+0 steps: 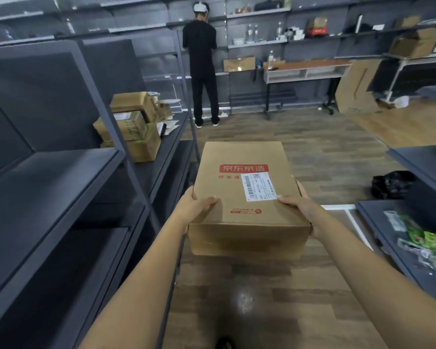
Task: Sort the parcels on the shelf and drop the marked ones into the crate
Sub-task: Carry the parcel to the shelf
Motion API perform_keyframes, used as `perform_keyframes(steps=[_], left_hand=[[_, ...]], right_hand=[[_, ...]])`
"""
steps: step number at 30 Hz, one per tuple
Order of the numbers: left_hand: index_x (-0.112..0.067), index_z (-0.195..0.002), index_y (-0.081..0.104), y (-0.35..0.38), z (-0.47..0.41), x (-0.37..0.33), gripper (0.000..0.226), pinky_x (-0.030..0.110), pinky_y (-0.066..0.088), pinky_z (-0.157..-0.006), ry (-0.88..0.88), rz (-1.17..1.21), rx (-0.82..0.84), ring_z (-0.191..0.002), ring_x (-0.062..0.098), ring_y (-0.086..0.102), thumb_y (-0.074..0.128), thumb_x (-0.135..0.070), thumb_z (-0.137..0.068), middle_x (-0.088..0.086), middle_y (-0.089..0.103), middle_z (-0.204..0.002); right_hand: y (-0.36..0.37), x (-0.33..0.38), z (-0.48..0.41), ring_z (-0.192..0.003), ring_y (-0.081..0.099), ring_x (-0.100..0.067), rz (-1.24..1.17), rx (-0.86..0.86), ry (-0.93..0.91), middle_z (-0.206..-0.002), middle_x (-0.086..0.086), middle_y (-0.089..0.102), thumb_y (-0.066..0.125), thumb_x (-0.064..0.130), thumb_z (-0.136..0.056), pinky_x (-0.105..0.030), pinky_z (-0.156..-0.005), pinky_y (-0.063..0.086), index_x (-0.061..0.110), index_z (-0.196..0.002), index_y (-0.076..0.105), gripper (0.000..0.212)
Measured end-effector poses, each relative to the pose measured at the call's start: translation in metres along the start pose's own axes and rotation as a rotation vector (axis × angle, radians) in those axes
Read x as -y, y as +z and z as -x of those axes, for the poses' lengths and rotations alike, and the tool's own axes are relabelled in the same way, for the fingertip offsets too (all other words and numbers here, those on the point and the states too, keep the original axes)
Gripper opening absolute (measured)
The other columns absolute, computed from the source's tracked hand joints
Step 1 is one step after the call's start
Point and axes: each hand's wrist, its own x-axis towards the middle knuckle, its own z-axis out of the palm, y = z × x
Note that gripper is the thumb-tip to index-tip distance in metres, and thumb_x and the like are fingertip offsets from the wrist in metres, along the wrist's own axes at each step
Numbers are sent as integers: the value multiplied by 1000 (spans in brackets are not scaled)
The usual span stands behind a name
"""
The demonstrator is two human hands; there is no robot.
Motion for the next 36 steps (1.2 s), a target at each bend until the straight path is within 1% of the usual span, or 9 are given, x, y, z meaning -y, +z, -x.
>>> perform_keyframes(steps=[2,6,9,14,19,23,27,29,36], left_hand=[[-20,-136,39,8,-28,0,60,32,40,-85,-11,-16,5,-103,16,48,67,-34,-84,0,53,-124],[-21,-136,40,14,-95,2,62,39,42,-91,-48,-15,29,-115,23,50,68,-36,-83,3,51,-133],[-21,-133,44,7,-152,-3,59,41,44,-94,-54,1,57,-115,24,52,69,-36,-81,4,53,-131],[-22,-135,41,-2,-230,-23,62,36,45,-86,-17,-4,79,-109,22,53,69,-37,-82,2,54,-129],[-23,-134,40,-3,-288,-38,59,35,43,-85,-3,4,108,-104,18,50,68,-35,-84,1,52,-128],[-21,-137,39,0,-323,-40,61,33,42,-82,-12,-5,104,-102,18,49,68,-35,-84,1,52,-128],[-22,-135,40,10,-359,-47,59,31,40,-77,-30,-11,74,-100,17,50,67,-36,-84,-2,53,-123],[-22,-134,41,17,-379,-52,59,31,40,-79,-26,-1,51,-101,17,49,68,-35,-84,-1,54,-124],[-23,-136,39,48,-453,-86,65,43,48,-95,-62,51,-44,-109,24,57,72,-34,-80,2,57,-125]], right_hand=[[-1,2,-21,-103,64,-26,-22,-18,14,-118,-2,64,70,19,-82,-38,-79,54,44,-140,29,76],[3,12,-79,-95,67,-23,-84,-36,6,-117,-3,65,67,8,-83,-34,-68,54,37,-143,29,77],[14,28,-125,-95,66,-22,-75,-51,14,-117,-2,64,67,9,-83,-32,-65,53,37,-144,28,77],[27,60,-186,-92,64,-17,-63,-87,-11,-107,6,62,66,9,-84,-32,-67,51,37,-140,29,73],[29,77,-236,-96,65,-15,-28,-133,-26,-109,9,62,68,12,-83,-31,-71,53,36,-144,28,77],[29,85,-274,-96,66,-16,-14,-106,-4,-109,8,65,68,14,-83,-32,-71,53,39,-141,28,75],[22,92,-319,-103,64,-19,-7,-105,-17,-121,4,60,72,15,-80,-34,-76,53,40,-142,27,80],[14,100,-345,-106,62,-20,-4,-89,-22,-129,2,56,72,15,-79,-35,-77,54,41,-143,26,83],[-13,146,-441,-97,65,-17,-23,22,-56,-110,8,64,66,6,-84,-31,-72,53,36,-143,26,78]])
